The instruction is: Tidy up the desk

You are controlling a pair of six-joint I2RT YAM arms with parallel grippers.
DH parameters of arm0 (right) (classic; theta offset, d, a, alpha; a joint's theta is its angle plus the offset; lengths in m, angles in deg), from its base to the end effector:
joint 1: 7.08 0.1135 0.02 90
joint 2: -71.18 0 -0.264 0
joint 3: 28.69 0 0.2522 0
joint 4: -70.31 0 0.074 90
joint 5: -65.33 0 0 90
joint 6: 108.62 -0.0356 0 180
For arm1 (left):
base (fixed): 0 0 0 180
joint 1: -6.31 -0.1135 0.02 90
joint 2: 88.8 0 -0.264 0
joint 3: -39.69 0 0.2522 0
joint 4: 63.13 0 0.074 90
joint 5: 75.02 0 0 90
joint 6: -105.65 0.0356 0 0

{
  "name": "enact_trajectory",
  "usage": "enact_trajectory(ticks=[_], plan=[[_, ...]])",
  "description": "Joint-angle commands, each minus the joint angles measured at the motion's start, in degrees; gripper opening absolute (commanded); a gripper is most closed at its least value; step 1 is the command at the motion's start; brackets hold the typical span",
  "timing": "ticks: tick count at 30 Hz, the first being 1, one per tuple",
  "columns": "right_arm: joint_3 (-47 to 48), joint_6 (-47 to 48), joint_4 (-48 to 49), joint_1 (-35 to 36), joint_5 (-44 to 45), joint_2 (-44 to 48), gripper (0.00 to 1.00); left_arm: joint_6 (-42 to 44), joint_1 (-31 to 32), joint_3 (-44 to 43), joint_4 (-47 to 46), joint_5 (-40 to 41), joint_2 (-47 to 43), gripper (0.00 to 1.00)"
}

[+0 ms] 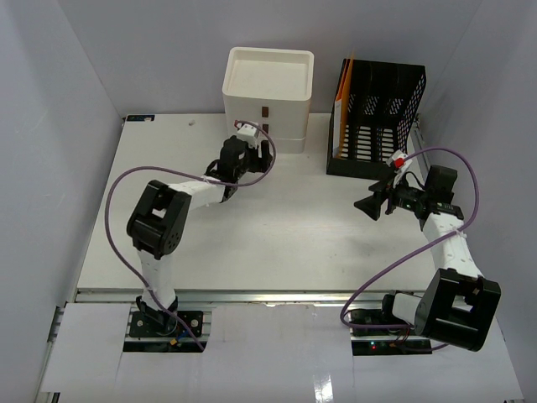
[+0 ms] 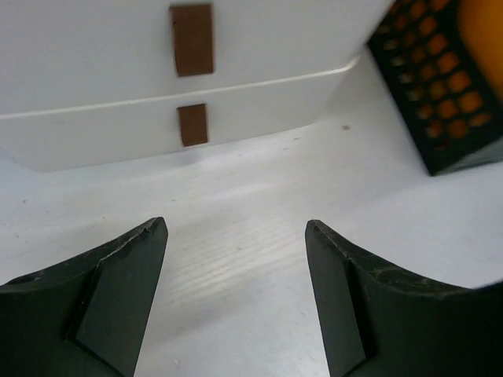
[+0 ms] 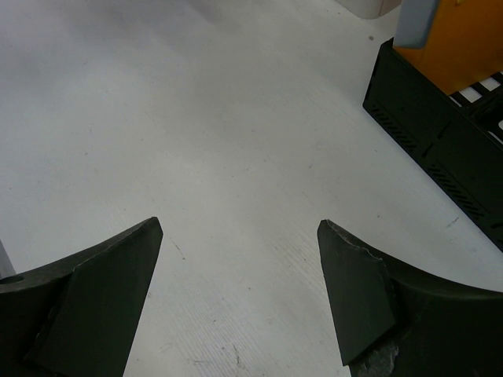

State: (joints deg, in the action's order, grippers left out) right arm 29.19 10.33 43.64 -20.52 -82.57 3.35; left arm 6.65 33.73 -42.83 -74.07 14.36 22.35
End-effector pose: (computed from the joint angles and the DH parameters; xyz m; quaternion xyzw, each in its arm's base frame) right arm 0.2437 -0.0272 0.2590 -0.3209 0.7453 0.2611 0.5228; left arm 0.3913 -0.2034 0.2056 0.1324 0.7965 -0.1885 0.5591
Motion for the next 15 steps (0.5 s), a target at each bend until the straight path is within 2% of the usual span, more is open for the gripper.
enact_trajectory(ticks=[1,3,6,15], plan=[[-1.2,2.2,-1.1,-0.7,3.0,4.1,0.87,-0.6,-0.3,2.0,5.6,-10.8,-15.3,0.84],[-2.2,2.8,-1.4,-0.7,4.8,7.3,0.87,-1.6,-0.4,4.3,10.9,-15.2,-21.9,0.85],[-4.7,3.7,-2.6,-0.7,6.5,11.2,0.89,-1.7,-0.4,8.8,15.1,-18.6,-30.6,0.98],[-7.7,6.1,-9.0,-0.9,11.3,20.1,0.97,1.1,-0.6,30.1,26.9,-20.1,-67.8,0.98]])
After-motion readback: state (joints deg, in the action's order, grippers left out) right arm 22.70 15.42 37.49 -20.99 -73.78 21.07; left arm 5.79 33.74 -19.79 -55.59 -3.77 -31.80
